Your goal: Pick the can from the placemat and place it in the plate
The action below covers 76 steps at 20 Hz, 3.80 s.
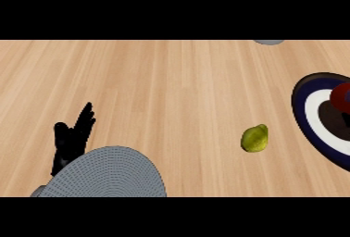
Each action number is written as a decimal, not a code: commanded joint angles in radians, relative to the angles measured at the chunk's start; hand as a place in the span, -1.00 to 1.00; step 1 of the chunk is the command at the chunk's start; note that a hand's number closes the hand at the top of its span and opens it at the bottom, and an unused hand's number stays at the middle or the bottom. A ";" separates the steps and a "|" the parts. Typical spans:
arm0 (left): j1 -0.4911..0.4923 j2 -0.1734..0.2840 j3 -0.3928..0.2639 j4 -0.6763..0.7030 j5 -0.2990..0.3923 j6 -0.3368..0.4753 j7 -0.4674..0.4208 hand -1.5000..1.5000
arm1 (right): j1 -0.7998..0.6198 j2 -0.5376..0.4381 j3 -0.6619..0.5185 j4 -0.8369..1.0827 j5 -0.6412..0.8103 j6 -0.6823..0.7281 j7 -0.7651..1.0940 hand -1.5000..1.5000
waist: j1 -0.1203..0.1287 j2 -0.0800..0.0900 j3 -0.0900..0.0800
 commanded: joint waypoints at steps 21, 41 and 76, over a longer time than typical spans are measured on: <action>-0.017 -0.044 0.017 0.046 -0.034 0.002 -0.029 0.00 | -0.304 -0.175 0.015 0.780 -0.014 0.243 -0.480 -1.00 | 0.003 0.001 0.001; -0.015 -0.028 0.032 0.023 -0.030 -0.025 -0.025 0.00 | -0.310 -0.256 -0.166 1.059 -0.379 0.659 -0.760 -1.00 | 0.013 0.007 0.003; -0.024 -0.061 0.029 0.017 -0.059 -0.035 -0.002 0.00 | -0.312 -0.392 -0.131 1.314 -0.386 0.431 -0.861 -1.00 | 0.025 0.015 0.008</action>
